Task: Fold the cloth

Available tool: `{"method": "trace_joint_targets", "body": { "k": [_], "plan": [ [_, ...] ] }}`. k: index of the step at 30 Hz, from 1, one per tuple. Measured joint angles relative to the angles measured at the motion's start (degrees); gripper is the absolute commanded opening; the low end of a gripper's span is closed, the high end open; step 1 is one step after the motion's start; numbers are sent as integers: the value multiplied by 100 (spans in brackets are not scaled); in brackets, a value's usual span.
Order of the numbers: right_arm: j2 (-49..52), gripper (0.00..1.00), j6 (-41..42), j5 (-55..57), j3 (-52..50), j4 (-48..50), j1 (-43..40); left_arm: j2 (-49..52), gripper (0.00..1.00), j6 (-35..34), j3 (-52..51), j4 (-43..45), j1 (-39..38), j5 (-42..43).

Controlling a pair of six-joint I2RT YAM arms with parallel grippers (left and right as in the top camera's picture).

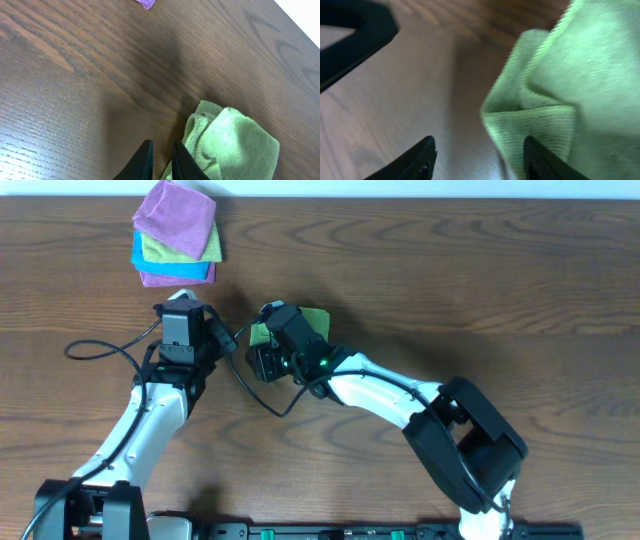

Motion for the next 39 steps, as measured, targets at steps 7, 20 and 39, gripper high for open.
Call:
{"method": "trace_joint_targets", "body": {
  "k": [7,20,39],
  "plan": [
    [0,89,28,-308,0,7,28,-57,55,87,0,-7,15,2],
    [-529,99,-168,-621,57,-348,-109,-876,83,144,-11,-92,37,-103],
    [-634,99,-905,-164,101,-612,-74,-1086,88,168,-11,-509,262,-61]
  ]
}}
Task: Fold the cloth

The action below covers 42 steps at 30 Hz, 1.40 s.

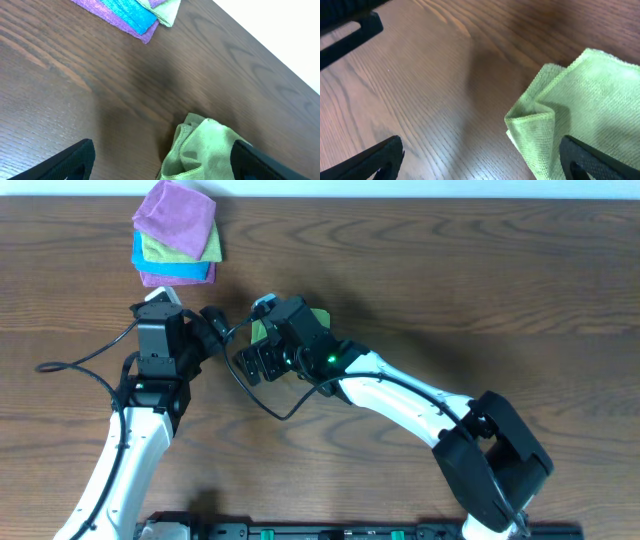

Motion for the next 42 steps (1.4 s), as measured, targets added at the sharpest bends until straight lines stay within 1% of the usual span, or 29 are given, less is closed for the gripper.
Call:
{"method": "trace_joint_targets", "body": {
  "k": [4,6,10,12,14,22,32,38,42],
  "plan": [
    [0,99,-44,-35,26,-498,2,0,87,98,0,-101,-2,-26],
    [0,99,-52,-61,44,-673,2,0,85,131,0,-107,-2,-66],
    [0,99,-57,-133,50,-708,9,0,83,129,0,-208,-2,-153],
    [0,99,-55,-125,46,-627,31,20,79,127,0,-282,15,-195],
    [-9,99,-52,-76,39,-501,52,87,78,103,0,-350,37,-192],
    [-11,99,-72,201,57,-459,72,254,84,96,2,-400,46,-157],
    [-175,99,-68,597,483,-640,-214,313,85,256,2,-525,94,-581],
    [-188,99,-66,654,485,-979,-251,313,86,258,2,-546,94,-710],
    [-205,99,7,601,485,-1287,-396,313,89,164,2,-719,94,-704]
  ]
}}
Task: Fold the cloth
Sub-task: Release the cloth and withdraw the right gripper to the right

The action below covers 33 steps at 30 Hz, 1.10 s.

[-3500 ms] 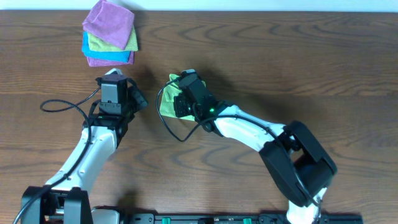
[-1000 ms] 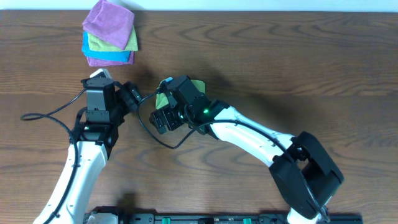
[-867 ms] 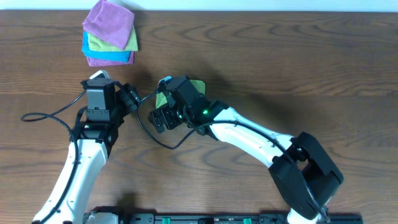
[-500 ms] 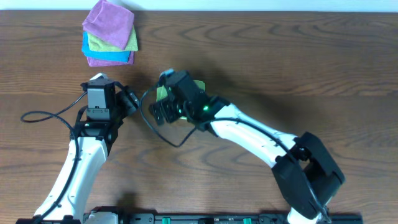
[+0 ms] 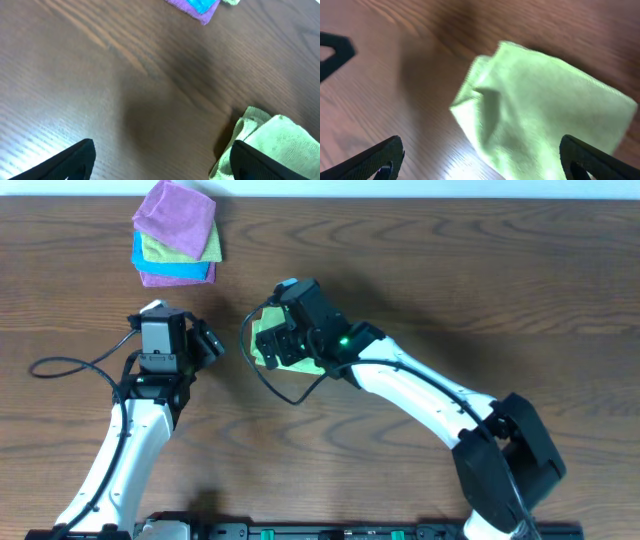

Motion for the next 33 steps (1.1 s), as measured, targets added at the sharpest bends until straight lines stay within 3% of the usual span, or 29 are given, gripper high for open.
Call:
{"method": "trace_joint_targets", "body": {
  "k": [9,21,33],
  "plan": [
    [-1200,99,63,-149,2,-1086,-942,308,90,-710,0,-170,0,946],
    [-2793,98,-376,-256,-50,-2459,-1567,1143,91,-1725,0,129,0,2387],
    [-5139,99,-496,-721,-1484,-2662,-2326,1453,95,-2299,0,892,-372,2946]
  ]
}}
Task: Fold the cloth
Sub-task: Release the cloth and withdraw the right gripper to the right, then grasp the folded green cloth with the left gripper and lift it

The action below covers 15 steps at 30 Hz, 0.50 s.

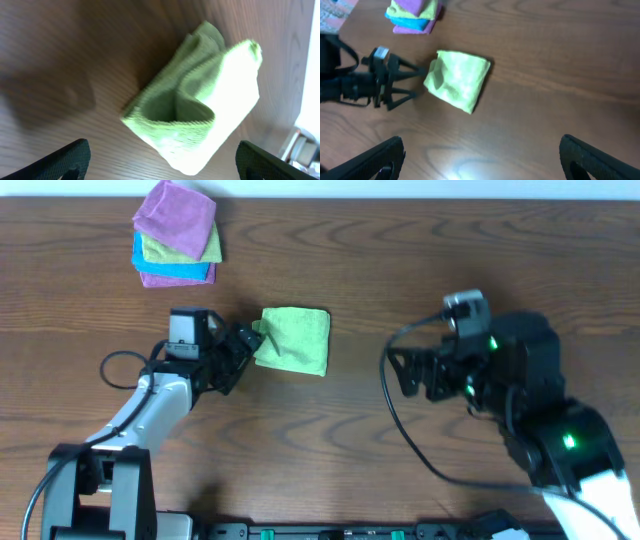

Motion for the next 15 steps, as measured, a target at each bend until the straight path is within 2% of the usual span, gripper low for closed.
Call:
{"method": "trace_joint_targets", "body": {
  "k": [7,15],
  "plan": [
    [-807,99,9,-127,-385,-334,-219,461,94,-313,2,341,-380,57],
    [-1086,99,26,-173,-387,-874,-284,745,94,-605,2,859,-533,48]
  ]
}}
